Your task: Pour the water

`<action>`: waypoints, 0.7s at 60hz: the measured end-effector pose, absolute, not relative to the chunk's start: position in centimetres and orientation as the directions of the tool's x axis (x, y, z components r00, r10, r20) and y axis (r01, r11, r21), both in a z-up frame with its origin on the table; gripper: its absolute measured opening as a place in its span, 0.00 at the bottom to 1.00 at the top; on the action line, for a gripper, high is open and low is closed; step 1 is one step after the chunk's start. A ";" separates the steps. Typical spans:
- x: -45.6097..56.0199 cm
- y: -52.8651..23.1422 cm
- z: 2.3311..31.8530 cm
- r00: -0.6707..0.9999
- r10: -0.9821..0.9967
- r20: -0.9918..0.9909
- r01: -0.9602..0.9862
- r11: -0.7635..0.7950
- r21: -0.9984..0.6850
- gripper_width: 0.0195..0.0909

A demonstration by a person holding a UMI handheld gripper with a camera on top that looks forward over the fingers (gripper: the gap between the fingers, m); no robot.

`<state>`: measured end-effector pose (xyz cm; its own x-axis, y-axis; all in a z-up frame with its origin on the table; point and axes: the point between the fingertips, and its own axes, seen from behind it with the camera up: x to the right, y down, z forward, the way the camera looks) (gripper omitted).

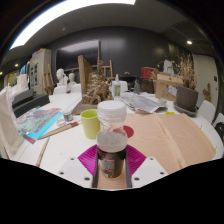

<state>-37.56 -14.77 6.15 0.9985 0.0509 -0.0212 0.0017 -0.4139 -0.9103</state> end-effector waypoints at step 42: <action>-28.9 -3.7 17.0 0.796 -0.025 0.605 0.541 -0.420 -0.729 0.12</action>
